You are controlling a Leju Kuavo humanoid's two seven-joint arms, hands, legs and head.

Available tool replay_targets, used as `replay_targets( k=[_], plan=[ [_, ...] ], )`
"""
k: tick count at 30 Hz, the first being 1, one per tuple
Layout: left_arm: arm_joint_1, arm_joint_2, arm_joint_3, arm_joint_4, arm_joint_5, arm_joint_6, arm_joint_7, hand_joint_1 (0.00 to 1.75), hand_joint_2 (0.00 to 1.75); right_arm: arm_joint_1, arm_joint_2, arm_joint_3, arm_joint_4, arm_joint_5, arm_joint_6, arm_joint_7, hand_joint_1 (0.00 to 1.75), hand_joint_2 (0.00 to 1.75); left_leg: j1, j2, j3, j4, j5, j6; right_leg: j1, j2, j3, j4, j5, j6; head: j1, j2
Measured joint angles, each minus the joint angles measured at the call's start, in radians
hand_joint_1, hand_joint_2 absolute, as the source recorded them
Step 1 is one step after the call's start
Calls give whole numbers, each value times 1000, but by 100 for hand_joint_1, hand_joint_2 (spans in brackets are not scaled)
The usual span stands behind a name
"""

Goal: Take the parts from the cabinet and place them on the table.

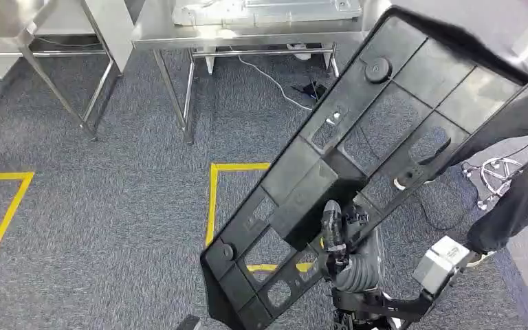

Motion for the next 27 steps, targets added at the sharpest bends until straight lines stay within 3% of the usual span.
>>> replay_targets(
  k=[1, 2, 3, 4, 6, 7, 8, 9, 10, 11, 13, 14, 16, 17, 18, 19, 20, 21, 22, 23, 24, 25, 27],
  plan=[
    [-2, 0, 0, 0, 0, 0, 0, 0, 175, 2, 0, 0, 0, -1, 0, 0, 175, 175, 4, 0, -43, 52, -37, -5, 0, -1, 8, 0, -9, 0, 0, 0],
    [-3, 1, 0, 0, 0, 0, 0, 0, 175, 3, 0, 0, 1, -2, 0, 0, 175, 175, 8, 1, -69, 72, -57, -12, -1, -1, 18, 0, -18, 1, -1, 0],
    [-4, 1, 0, 0, -1, 0, 0, 0, 175, 2, 0, 0, 1, -3, 0, 0, 175, 175, 12, 2, -77, 55, -48, -17, -3, 0, 32, 0, -28, 3, 0, 0],
    [-5, 2, 0, 0, -1, 1, 2, 0, 175, 2, 0, 0, 1, -3, 0, 0, 175, 175, 16, 2, -69, 6, -11, -23, -5, 1, 48, 0, -40, 6, 0, 0],
    [-3, 3, 0, 0, -1, 1, 3, 0, 175, 2, 0, 0, 2, -3, 0, 0, 175, 175, 24, 7, -34, -138, 120, -28, -8, 2, 78, 1, -64, 16, -1, 0],
    [0, 3, 0, 0, -1, 1, 5, 0, 175, 1, 0, 0, 3, -4, 0, 0, 175, 175, 25, 13, -39, -177, 166, -28, -7, 2, 79, 6, -75, 24, 0, 0],
    [-2, 3, 0, 0, -1, 1, 5, 0, 175, 1, 0, 0, 5, -7, 0, 0, 175, 175, 16, 14, -40, -179, 113, -14, -6, 6, 80, 7, -80, 31, -1, 0],
    [-2, 3, 0, 0, -2, 2, 5, 0, 175, -1, 0, 0, 5, -10, 1, 1, 175, 175, 12, 13, -32, -180, 139, -1, -7, 3, 79, 4, -87, 41, 2, 0],
    [-1, 3, 0, 0, -2, 2, 4, 0, 175, 1, 0, 0, 6, -11, 0, 2, 175, 175, 14, 11, -30, -186, 135, 13, -5, 3, 86, 13, -84, 46, 0, 0],
    [-3, 3, 0, 0, -2, 2, 4, 0, 175, 0, 0, 0, 6, -11, 1, 1, 175, 175, 12, 9, -18, -186, 135, 19, -8, 2, 94, 9, -88, 50, 2, 0],
    [-2, 3, 0, 0, -1, 1, 5, 0, 175, -3, 0, 0, 6, -12, 0, 3, 175, 175, 14, 7, 10, -196, 125, 34, -12, 3, 65, 77, -90, 56, 3, 0],
    [-2, 3, 0, 0, -1, 1, 5, 0, 175, -4, 0, 0, 6, -12, 0, 4, 175, 175, 14, 7, 17, -196, 119, 39, -10, 3, 23, 145, -101, 57, 6, 0],
    [-2, 3, 0, 0, -1, 0, 6, 0, 175, -3, -3, 0, 6, -16, 0, 8, 175, 175, 11, 7, 33, -196, 101, 44, -8, 3, -83, 280, -156, 60, 7, 0],
    [-1, 3, 0, 0, 0, 0, 7, 0, 175, -3, -4, 0, 6, -18, 0, 11, 175, 175, 10, 5, 43, -196, 92, 44, -7, 3, -117, 307, -178, 59, 6, 0],
    [0, 3, 0, 0, 0, 0, 8, 0, 175, -3, -5, 0, 6, -19, 0, 11, 175, 175, 9, 2, 57, -196, 81, 44, -7, 3, -135, 300, -178, 58, 7, 0],
    [0, 3, 0, 0, 0, 0, 8, 0, 175, -3, -6, 0, 6, -21, 0, 11, 175, 175, 8, -1, 74, -196, 69, 43, -6, 3, -135, 262, -153, 54, 7, 0],
    [0, 3, 0, 0, 0, 0, 8, 0, 175, -3, -6, 0, 6, -21, 1, 11, 175, 175, 8, -3, 92, -196, 56, 42, -4, 3, -122, 201, -106, 49, 7, 0],
    [1, 2, 0, 0, 1, 0, 8, 0, 175, -3, -6, 0, 6, -22, 1, 10, 175, 175, 8, -4, 112, -197, 42, 40, 1, 3, -103, 117, -27, 41, 7, 0],
    [5, -1, 0, 0, 1, 0, 8, 0, 175, -2, -6, 0, 8, -22, 1, 10, 175, 175, 7, -5, 112, -200, 31, 38, 6, 3, -101, 49, 58, 32, 12, 0],
    [3, -2, 0, 0, 2, 0, 8, 0, 175, -4, -6, 0, 9, -24, 2, 8, 175, 175, 4, -10, 125, -198, 23, 32, 12, 4, -103, 48, 21, 31, 14, 0],
    [0, -2, 0, 0, 2, 0, 9, 0, 175, -4, -6, 0, 9, -25, 2, 8, 175, 175, 4, -8, 118, -207, 13, 25, 14, 6, -91, 48, 26, 27, 13, 0],
    [2, -2, 0, 0, 2, 0, 10, 0, 175, -2, -6, 0, 9, -25, 2, 8, 175, 175, 4, -7, 145, -204, 17, 21, 12, 8, -87, 38, 29, 23, 15, 0],
    [1, 0, 0, 0, 2, 0, 10, 0, 175, -4, -4, 0, 8, -26, 3, 5, 175, 175, 1, -5, 146, -203, 19, 12, 2, 10, -57, 23, 24, 14, 12, 0]
  ],
)
